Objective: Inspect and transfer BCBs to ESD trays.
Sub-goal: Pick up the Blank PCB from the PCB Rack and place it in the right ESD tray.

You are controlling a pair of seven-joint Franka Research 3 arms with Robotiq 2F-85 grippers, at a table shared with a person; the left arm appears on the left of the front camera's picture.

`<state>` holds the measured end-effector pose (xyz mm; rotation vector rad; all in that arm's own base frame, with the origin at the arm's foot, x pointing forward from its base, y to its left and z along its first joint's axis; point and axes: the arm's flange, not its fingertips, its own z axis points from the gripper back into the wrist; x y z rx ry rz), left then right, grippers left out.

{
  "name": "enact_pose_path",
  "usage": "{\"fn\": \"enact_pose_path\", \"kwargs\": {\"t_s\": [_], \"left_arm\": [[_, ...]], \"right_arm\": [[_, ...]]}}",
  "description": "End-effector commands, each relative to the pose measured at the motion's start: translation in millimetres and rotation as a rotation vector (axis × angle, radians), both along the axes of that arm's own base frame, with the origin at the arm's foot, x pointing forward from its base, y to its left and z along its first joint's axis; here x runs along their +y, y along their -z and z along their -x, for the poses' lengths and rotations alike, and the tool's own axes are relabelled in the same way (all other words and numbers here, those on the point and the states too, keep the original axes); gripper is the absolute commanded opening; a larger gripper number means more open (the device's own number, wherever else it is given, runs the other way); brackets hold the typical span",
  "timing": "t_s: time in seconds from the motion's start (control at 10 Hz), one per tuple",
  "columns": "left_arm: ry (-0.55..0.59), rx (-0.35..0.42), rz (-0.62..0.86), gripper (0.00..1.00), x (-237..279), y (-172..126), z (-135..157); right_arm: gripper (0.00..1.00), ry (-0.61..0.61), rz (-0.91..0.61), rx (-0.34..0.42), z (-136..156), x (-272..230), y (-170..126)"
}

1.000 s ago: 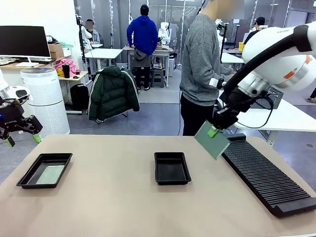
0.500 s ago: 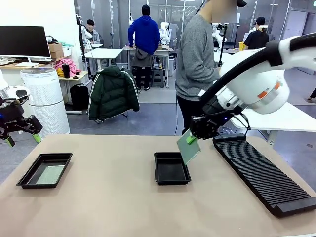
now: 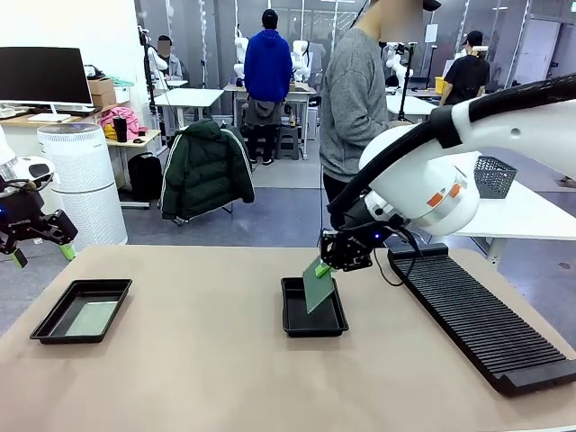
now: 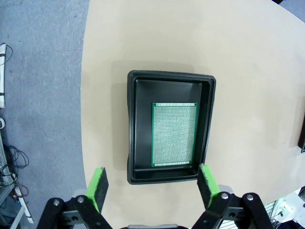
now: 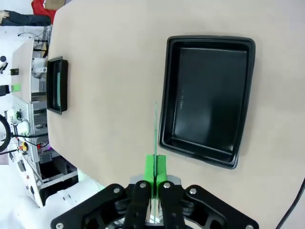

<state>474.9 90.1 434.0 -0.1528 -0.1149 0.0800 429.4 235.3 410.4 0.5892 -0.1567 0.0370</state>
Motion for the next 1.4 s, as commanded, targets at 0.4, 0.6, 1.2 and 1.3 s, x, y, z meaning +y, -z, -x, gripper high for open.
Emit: {"fn": "enact_pose_path", "kwargs": {"t_s": [0.4,0.6,1.2,1.3], "left_arm": [[0.017,-0.018,0.007,1.0,2,3,1],[0.017,-0.018,0.007,1.0,2,3,1],[0.017,-0.018,0.007,1.0,2,3,1],[0.017,-0.018,0.007,1.0,2,3,1]], "right_arm": [[0.02,0.047,0.008,0.007,-32,12,38],[0.02,0.052,0.01,0.014,-45,13,49],[0.02,0.067,0.04,0.058,-74,21,68],[0.02,0.063,0.043,0.058,-77,23,69]]}}
